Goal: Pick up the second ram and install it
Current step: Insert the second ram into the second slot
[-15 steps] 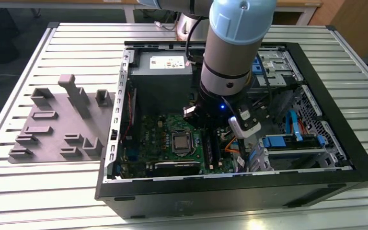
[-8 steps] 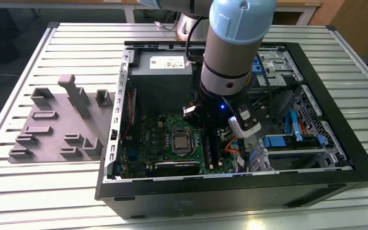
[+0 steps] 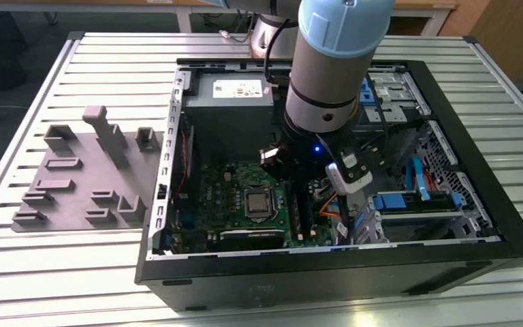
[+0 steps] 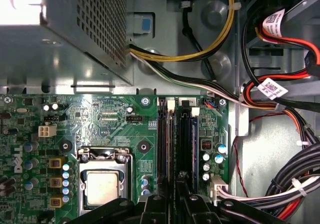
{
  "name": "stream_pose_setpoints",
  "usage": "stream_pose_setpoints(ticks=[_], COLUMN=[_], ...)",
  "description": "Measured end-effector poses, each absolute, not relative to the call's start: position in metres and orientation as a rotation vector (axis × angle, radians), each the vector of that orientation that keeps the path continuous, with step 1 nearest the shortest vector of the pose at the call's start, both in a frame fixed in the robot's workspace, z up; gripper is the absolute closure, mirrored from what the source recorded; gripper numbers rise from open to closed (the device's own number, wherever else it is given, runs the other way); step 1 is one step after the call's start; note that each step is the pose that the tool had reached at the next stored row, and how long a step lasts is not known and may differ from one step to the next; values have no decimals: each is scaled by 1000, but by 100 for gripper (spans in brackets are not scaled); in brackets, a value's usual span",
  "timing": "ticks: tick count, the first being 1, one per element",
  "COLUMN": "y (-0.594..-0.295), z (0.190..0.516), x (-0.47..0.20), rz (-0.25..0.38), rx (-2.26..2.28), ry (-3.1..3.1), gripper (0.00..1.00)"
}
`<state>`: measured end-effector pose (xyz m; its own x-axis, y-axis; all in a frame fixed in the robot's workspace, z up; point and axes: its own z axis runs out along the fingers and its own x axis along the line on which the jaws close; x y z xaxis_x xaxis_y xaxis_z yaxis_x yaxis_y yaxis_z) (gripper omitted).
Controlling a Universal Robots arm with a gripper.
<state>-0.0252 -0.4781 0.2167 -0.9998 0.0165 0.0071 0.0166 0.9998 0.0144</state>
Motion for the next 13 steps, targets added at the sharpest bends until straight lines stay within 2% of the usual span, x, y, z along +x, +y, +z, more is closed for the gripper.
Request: stream_pose_setpoints(ticks=[3,4,5,13], y=[-478,-478,-478,-478], z=[217,217,217,218], x=[-25,-25,-25,-25], rz=[-22,-22,-22,-22], rx=[-26,-26,-26,-26], ry=[-3134,-3134,-3134,-3134], gripper=[79,80,86,87])
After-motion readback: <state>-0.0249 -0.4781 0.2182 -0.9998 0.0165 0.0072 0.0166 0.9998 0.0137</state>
